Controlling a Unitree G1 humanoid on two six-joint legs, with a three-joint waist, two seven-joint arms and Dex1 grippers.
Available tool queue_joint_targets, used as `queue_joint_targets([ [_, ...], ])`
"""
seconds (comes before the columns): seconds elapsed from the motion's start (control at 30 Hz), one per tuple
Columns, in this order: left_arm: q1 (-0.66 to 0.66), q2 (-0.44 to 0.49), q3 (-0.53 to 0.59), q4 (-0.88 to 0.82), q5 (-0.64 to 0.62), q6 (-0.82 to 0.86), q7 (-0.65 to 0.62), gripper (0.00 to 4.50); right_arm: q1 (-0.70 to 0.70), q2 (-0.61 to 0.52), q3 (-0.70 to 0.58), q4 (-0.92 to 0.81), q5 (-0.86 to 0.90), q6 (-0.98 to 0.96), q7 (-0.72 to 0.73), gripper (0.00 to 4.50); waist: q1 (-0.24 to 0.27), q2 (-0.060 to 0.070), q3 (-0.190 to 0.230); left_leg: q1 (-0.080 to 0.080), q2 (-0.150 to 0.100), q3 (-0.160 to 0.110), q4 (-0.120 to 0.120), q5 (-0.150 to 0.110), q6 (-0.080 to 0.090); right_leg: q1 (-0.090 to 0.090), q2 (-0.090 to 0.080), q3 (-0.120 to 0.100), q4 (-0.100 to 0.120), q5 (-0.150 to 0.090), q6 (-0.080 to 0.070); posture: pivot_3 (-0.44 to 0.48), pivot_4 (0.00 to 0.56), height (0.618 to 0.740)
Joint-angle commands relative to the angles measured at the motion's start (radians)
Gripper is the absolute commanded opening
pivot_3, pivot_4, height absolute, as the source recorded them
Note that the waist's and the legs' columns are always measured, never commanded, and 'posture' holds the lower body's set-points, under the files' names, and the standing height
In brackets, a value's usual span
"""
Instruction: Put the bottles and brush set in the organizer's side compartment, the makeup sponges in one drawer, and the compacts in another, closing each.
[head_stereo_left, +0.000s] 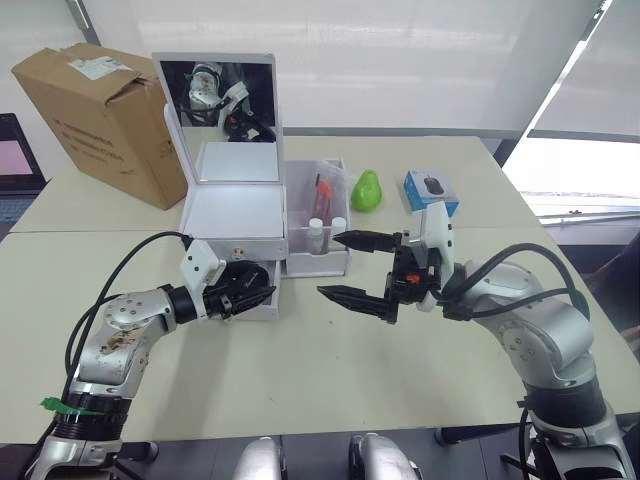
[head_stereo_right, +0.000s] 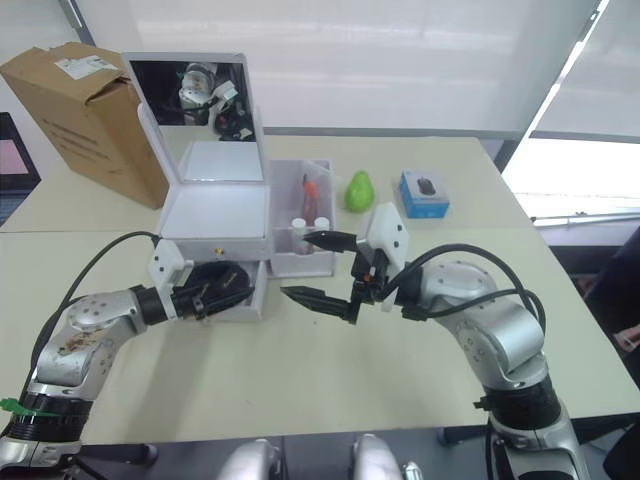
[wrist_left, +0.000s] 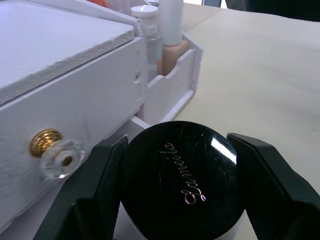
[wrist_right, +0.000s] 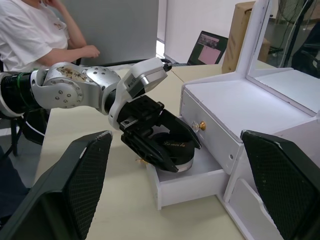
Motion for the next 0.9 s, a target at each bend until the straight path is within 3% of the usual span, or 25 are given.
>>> queue_joint_targets([
  [0.03, -0.033, -0.010, -0.002, 0.014, 0.029, -0.042, -0.002, 2.91, 0.002, -0.006, -0.033, -0.042, 0.012, -0.005, -0.018, 4.50, 0.001, 0.000, 0.000, 0.000, 0.000, 0.000, 0.000, 0.000, 0.000, 0.000, 0.000, 0.000, 0.000, 0.000, 0.000, 0.000, 0.150, 0.740],
  [0.37, -0.050, -0.047, -0.012, 0.018, 0.056, -0.027, 0.016, 2.91, 0.015, -0.013, -0.040, -0.057, 0.019, 0.001, -0.038, 4.50, 0.001, 0.000, 0.000, 0.000, 0.000, 0.000, 0.000, 0.000, 0.000, 0.000, 0.000, 0.000, 0.000, 0.000, 0.001, 0.000, 0.150, 0.740],
  [0.53, -0.052, -0.049, -0.001, 0.025, 0.065, -0.006, 0.043, 4.48, 0.014, -0.013, -0.042, -0.058, 0.023, 0.002, -0.039, 4.50, 0.002, 0.000, 0.000, 0.000, 0.000, 0.000, 0.000, 0.000, 0.000, 0.001, -0.001, 0.000, 0.000, 0.000, 0.001, 0.000, 0.150, 0.740],
  [0.9, -0.008, -0.022, 0.087, -0.087, -0.044, 0.122, 0.047, 4.48, 0.012, -0.008, -0.041, -0.043, 0.020, -0.006, -0.034, 4.50, -0.001, 0.000, 0.000, 0.000, 0.000, -0.001, 0.000, 0.000, 0.000, 0.000, 0.000, 0.000, 0.001, 0.001, 0.001, 0.000, 0.150, 0.740],
])
